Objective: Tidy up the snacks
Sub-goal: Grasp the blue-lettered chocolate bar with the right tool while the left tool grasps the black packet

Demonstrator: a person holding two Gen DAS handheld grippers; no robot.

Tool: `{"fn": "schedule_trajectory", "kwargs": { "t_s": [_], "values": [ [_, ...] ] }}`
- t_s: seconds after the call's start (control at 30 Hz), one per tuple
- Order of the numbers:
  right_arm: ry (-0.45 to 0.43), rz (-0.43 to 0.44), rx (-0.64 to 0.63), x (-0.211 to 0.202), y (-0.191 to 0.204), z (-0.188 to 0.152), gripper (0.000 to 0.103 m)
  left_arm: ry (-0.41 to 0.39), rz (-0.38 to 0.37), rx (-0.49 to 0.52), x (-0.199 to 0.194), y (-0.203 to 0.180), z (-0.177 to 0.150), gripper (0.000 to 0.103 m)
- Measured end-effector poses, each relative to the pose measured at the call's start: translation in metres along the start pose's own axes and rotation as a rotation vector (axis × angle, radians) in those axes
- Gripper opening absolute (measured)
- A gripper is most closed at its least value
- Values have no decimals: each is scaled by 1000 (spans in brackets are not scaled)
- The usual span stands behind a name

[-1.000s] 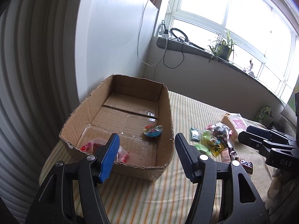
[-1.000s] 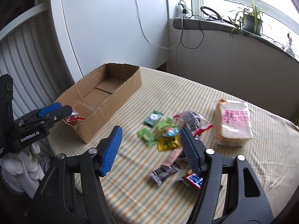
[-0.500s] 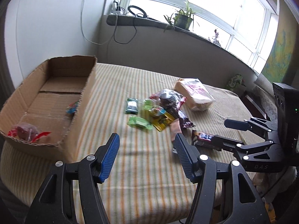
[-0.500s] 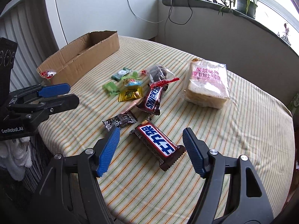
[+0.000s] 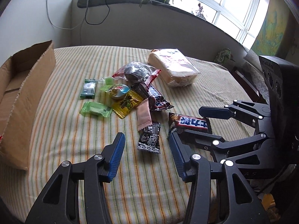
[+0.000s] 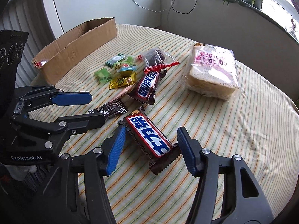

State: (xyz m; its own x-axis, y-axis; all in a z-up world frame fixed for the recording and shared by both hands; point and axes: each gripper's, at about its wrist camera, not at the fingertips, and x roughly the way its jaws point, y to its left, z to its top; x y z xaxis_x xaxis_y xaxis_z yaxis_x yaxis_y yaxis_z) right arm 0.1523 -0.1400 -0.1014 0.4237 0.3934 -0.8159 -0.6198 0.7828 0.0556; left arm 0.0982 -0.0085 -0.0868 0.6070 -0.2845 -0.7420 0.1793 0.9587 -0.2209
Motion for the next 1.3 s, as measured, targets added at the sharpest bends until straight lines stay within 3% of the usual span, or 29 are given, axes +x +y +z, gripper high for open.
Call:
{"fn": "schedule_trajectory", "kwargs": {
  "t_s": [0.27,0.4,0.5,1.13,1.3],
  "values": [
    [12,4,-9,6,-1,-3,44,33,15,47,19,-6,0,40],
    [12,3,8,5,-2,-1,30,27,29,62,20,-7,0,32],
    [9,0,20,4,-2,-1,30,23,39,66,20,-6,0,25],
    [-29,-44,66,-22,-2,-9,30,-7,15,40,1,-4,-11,22],
    [-32,-43,69,-23,-1,-9,30,22,30,64,8,-6,-14,21]
  ]
}}
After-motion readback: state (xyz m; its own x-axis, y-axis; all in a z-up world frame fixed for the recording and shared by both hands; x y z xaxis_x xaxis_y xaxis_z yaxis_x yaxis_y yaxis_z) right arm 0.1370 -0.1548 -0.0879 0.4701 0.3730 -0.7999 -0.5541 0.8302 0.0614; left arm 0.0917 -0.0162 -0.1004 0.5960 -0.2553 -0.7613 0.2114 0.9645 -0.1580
